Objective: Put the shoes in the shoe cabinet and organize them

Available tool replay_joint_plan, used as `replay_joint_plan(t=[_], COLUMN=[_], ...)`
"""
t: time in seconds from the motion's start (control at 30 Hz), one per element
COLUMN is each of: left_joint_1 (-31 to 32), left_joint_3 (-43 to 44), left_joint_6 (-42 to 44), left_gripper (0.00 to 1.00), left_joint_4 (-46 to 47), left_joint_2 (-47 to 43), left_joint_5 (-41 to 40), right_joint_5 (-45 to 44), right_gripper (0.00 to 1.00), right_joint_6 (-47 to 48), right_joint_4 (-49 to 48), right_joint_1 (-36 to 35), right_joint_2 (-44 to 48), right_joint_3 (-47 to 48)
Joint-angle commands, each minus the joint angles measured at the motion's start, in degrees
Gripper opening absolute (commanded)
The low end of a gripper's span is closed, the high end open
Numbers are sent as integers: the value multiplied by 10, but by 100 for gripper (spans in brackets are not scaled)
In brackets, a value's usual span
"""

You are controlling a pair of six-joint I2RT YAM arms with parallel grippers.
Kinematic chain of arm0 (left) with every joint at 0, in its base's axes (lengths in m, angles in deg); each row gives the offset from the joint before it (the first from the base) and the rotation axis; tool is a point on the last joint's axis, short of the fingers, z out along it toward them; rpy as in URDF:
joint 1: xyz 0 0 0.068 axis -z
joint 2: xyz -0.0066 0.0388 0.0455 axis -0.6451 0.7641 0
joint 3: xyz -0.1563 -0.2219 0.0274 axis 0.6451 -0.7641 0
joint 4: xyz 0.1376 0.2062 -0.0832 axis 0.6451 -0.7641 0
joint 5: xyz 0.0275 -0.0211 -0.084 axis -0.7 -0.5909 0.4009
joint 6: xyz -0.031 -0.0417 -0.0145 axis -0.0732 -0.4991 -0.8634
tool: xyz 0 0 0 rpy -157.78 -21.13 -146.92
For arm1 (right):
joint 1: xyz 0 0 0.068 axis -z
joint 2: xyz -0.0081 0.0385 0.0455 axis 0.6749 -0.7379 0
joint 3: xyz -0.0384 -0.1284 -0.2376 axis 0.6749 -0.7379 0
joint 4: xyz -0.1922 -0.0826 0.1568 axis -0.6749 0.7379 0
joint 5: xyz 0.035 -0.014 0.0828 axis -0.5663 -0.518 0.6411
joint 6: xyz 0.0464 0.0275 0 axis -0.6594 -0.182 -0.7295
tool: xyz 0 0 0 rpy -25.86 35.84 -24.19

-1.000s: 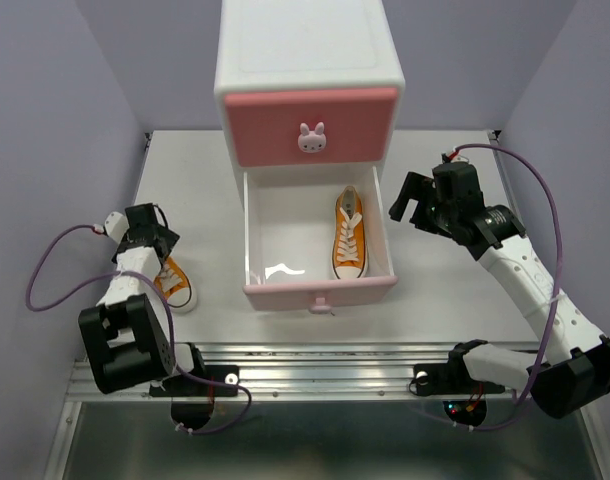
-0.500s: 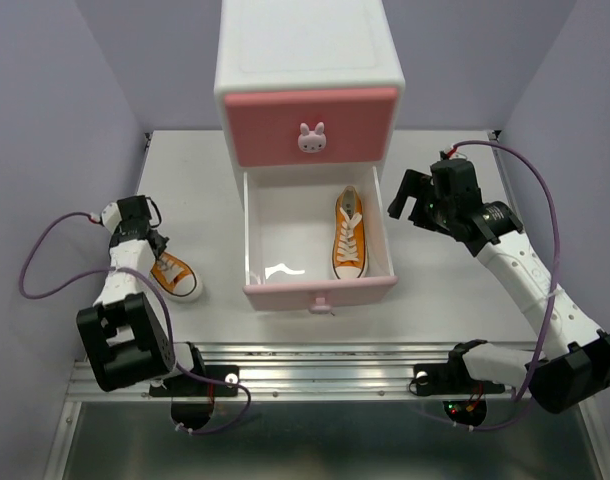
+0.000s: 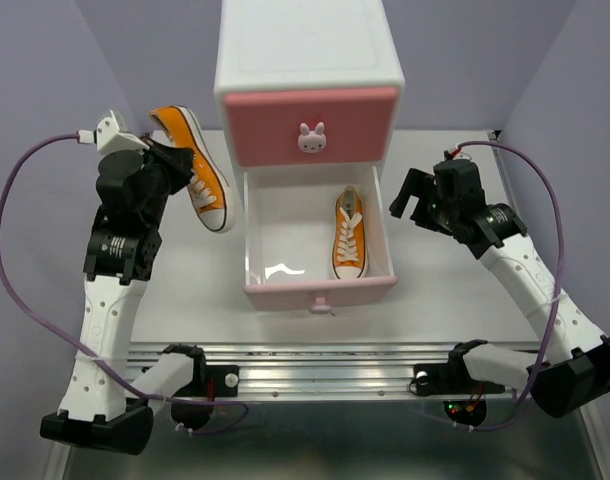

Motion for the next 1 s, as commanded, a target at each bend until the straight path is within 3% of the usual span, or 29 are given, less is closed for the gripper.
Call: replay_joint_plan(t=[0.0,0.37,0.47,0.67,0.97], left_joint_1=[79,335,377,427,435], left_joint_3=[15,3,-18,-52,-120], left_joint_6=[-61,-129,-144,-145,-117], left_gripper=[0,0,0,0,0], left_joint_4=[23,6,32,23,66], left_joint_2=[-26,5,16,44,78], left_joint_5=[-21,-172,-196,-225,-193], right_joint_5=[-5,-3,-4,-12,-4], right_gripper=[100,100,100,100,100], right_joint_6=[-3,0,-3,-13,-13], right_joint_4=[-15,-16,-13,-9,-1], right_joint_1=[-1,-1,-1,-1,-1], right_joint_2=[15,31,36,49,53], right_joint_3=[7,-10,-14,-23,-21])
